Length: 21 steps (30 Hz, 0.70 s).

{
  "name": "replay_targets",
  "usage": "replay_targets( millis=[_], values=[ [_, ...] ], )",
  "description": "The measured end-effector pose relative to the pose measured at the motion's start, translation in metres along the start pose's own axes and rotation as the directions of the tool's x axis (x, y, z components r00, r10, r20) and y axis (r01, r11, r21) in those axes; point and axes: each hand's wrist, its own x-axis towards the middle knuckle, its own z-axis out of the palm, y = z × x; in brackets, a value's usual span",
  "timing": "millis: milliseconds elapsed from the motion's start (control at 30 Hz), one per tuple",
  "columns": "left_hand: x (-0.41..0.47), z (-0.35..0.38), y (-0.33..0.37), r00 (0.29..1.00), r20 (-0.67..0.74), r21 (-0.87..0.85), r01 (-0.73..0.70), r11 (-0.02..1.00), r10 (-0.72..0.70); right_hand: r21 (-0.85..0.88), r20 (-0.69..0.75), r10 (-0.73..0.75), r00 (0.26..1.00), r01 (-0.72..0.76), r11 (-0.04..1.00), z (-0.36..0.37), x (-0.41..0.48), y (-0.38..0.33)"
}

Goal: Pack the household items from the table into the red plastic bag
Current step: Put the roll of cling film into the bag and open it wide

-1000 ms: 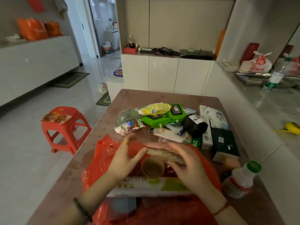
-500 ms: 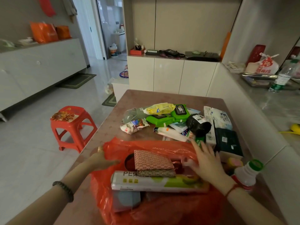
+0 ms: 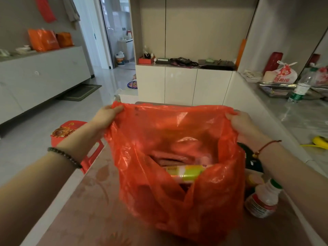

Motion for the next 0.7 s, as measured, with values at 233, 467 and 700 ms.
replay_targets(
  millis=[233,467,700],
  values=[
    [-0.023,-0.008,-0.017,0.966,0.209,0.361,0.067,0.93,-0.15,-0.444,0.123,-0.046,0.991,0.096,0.891,-0.008,-0.017,0.026],
    [-0.031,-0.001,-0.042,0.979,0.194,0.772,-0.189,0.607,0.058,-0.673,0.312,-0.081,0.947,0.28,0.685,-0.015,-0.04,0.04],
    [-0.04,0.043,-0.056,0.696,0.695,0.718,-0.658,-0.226,0.182,-0.665,0.723,-0.187,0.665,0.743,0.075,0.023,-0.05,0.063]
  ],
)
